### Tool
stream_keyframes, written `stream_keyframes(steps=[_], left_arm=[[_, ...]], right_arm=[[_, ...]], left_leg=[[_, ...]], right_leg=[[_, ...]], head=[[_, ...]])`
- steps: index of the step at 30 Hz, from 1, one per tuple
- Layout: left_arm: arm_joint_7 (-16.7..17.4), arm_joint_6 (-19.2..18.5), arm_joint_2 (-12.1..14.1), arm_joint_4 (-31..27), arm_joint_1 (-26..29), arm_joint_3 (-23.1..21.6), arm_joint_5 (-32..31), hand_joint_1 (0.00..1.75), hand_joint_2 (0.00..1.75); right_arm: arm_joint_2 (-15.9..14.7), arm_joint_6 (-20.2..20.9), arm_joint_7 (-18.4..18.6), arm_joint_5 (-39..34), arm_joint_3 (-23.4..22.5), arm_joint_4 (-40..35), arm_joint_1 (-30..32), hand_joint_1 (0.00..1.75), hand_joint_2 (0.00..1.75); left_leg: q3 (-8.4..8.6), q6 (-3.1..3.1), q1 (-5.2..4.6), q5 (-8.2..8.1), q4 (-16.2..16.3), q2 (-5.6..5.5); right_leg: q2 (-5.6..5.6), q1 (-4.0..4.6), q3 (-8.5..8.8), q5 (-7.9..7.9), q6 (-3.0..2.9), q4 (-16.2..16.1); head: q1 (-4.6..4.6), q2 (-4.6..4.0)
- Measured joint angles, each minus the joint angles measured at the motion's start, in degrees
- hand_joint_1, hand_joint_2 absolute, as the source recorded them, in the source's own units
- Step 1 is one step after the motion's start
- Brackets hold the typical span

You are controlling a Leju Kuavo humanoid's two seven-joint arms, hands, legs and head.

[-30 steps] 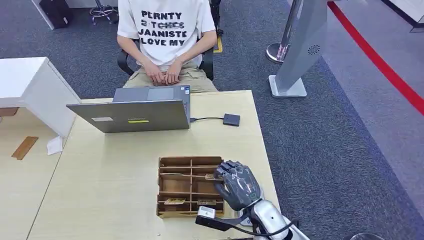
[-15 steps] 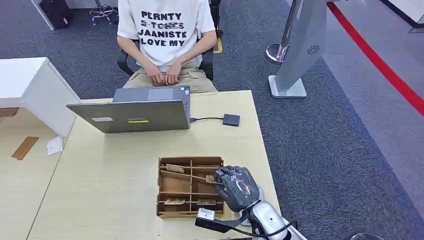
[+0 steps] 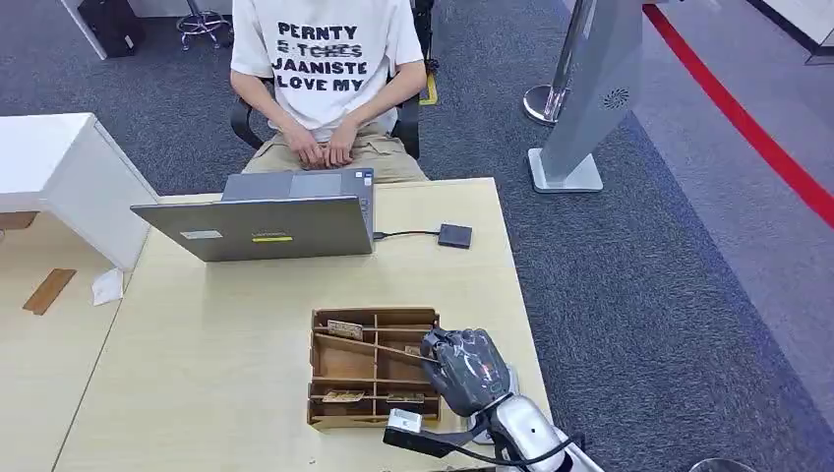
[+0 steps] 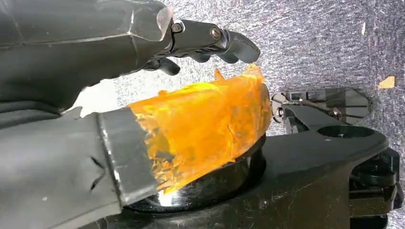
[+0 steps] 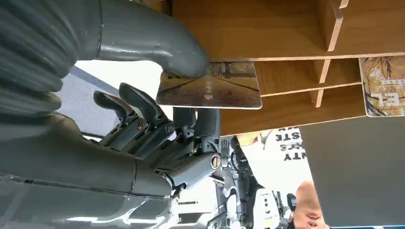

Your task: Pass the card to the sensor for recognition and then transmit it.

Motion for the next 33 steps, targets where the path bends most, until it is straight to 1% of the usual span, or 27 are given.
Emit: stream_keyframes(steps=[5, 7, 10, 12, 19, 21, 24, 26, 30, 33], left_arm=[[0.0, 0.0, 0.0, 0.0, -0.01, 0.0, -0.02, 0.0, 0.0], [-0.13, 0.02, -0.02, 0.0, -0.02, 0.0, 0.06, 0.0, 0.0], [-0.59, 0.22, -0.02, 0.0, 0.01, 0.0, 0.59, 0.0, 0.0], [-0.68, 0.28, -0.02, 0.0, -0.01, 0.0, 0.7, 0.0, 0.0], [-0.7, 0.44, -0.17, 0.0, -0.07, 0.0, 0.72, 0.0, 0.0], [-0.9, 0.48, -0.2, 0.0, -0.06, 0.0, 0.87, 0.0, 0.0], [-1.27, 0.96, -0.26, 0.0, -0.02, 0.0, 1.05, 0.0, 0.0], [-1.59, 1.07, -0.35, 0.0, -0.04, 0.0, 1.14, 0.0, 0.0], [-1.71, 1.46, -0.63, 0.0, -0.03, 0.0, 1.22, 0.0, 0.0], [-1.7, 1.46, -0.72, 0.0, -0.04, 0.0, 1.22, 0.0, 0.0]], right_arm=[[0.11, -0.33, 0.02, -0.06, -0.46, -0.35, 0.0, 1.75, 1.75], [0.13, -1.35, -0.26, -0.48, -0.76, -0.94, 0.16, 1.75, 1.75], [0.17, -5.14, -1.95, -1.79, -2.14, -3.57, 1.56, 1.75, 1.75], [0.2, -6.6, -2.6, -2.32, -2.88, -5.96, 2.39, 1.75, 1.75], [0.35, -6.73, -2.86, -2.47, -4.0, -9.44, 3.56, 1.75, 1.75], [0.44, -8.34, -4.25, -3.68, -4.37, -10.1, 4.03, 1.75, 1.75], [1.33, -14.67, -8.14, -6.87, -5.55, -14.94, 6.03, 1.75, 1.75], [1.88, -16.87, -10.03, -9.0, -6.14, -19.48, 7.28, 1.75, 1.75], [2.47, -18.6, -11.69, -11.14, -6.47, -26.75, 9.19, 1.75, 1.75], [2.58, -18.73, -12.02, -11.58, -6.54, -29.64, 10.03, 1.75, 1.75]], left_leg=[[0.0, 0.0, 0.0, 0.0, 0.0, 0.0], [-0.01, 0.0, 0.0, 0.0, 0.0, 0.0], [-0.05, 0.0, 0.0, 0.0, 0.0, -0.03], [-0.05, 0.0, 0.0, -0.01, 0.0, -0.02], [-0.06, 0.0, 0.0, -0.01, 0.0, -0.01], [-0.06, 0.0, 0.0, -0.01, 0.0, -0.02], [-0.06, 0.0, -0.01, -0.01, 0.0, -0.02], [-0.07, 0.0, -0.01, -0.01, 0.0, -0.02], [-0.08, 0.0, 0.0, -0.01, -0.01, -0.02], [-0.08, 0.01, 0.0, -0.01, -0.01, -0.02]], right_leg=[[0.0, 0.0, 0.0, 0.0, 0.0, 0.0], [-0.01, 0.0, 0.0, 0.0, 0.0, 0.0], [-0.03, -0.01, -0.02, 0.0, 0.0, 0.0], [-0.02, -0.01, -0.03, -0.01, 0.0, 0.0], [-0.01, -0.01, -0.04, -0.01, 0.01, 0.0], [-0.02, -0.01, -0.04, -0.01, 0.01, 0.0], [-0.02, -0.01, -0.04, -0.01, 0.0, 0.0], [-0.02, 0.0, -0.05, -0.01, 0.0, 0.0], [-0.02, 0.0, -0.05, -0.03, 0.01, 0.0], [-0.02, -0.01, -0.05, -0.03, 0.01, 0.0]], head=[[0.0, 0.0], [-0.02, 0.0], [0.0, 0.0], [-0.02, 0.0], [-0.02, 0.0], [0.0, 0.0], [-0.02, 0.0], [0.0, 0.0], [-0.02, 0.0], [0.0, 0.0]])
